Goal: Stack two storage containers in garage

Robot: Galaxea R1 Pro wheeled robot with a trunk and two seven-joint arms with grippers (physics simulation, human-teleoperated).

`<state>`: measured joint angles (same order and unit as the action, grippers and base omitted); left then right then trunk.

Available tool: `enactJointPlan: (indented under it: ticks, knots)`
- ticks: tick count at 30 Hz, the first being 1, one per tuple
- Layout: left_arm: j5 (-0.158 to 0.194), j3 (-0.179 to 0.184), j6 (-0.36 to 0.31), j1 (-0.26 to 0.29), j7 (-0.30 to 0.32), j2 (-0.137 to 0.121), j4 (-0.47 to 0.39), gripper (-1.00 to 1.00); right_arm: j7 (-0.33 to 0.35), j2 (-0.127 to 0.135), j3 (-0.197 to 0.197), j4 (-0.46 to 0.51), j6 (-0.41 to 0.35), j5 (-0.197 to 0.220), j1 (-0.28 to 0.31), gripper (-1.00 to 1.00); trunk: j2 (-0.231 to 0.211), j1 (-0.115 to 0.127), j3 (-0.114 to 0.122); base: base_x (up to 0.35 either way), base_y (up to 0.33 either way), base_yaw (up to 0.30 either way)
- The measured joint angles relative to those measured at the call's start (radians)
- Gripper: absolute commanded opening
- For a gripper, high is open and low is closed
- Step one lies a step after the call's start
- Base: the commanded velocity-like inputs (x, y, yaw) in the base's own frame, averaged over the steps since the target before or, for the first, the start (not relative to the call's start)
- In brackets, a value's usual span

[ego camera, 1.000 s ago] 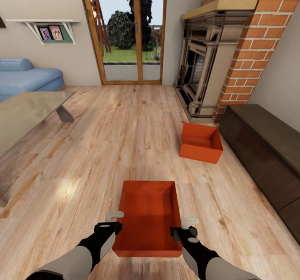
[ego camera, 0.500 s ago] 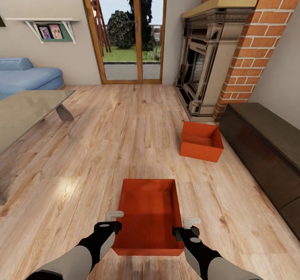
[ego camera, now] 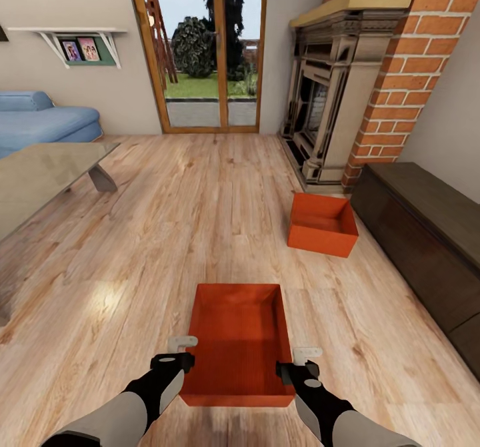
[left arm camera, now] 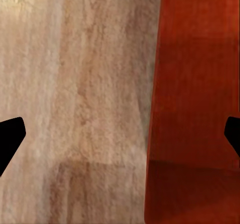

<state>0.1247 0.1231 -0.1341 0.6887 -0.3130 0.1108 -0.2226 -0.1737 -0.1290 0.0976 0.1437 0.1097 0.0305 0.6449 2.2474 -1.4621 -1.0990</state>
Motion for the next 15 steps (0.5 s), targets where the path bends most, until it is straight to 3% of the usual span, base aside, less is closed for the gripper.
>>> enactJointPlan:
  ticks: [4, 15]
  knots:
    - [-0.001, 0.000, 0.000, 0.000, 0.000, 0.001, 0.001, 1.00, 0.000, 0.001, 0.000, 0.000, 0.000, 0.000, 0.000, 1.00, 0.028, -0.015, -0.013, 0.000, 0.000, 0.000]
    - [-0.001, -0.001, 0.000, 0.000, 0.009, 0.003, -0.010, 1.00, 0.000, -0.001, 0.003, 0.000, 0.002, -0.007, 0.000, 1.00, 0.028, -0.015, -0.013, 0.000, 0.000, 0.000]
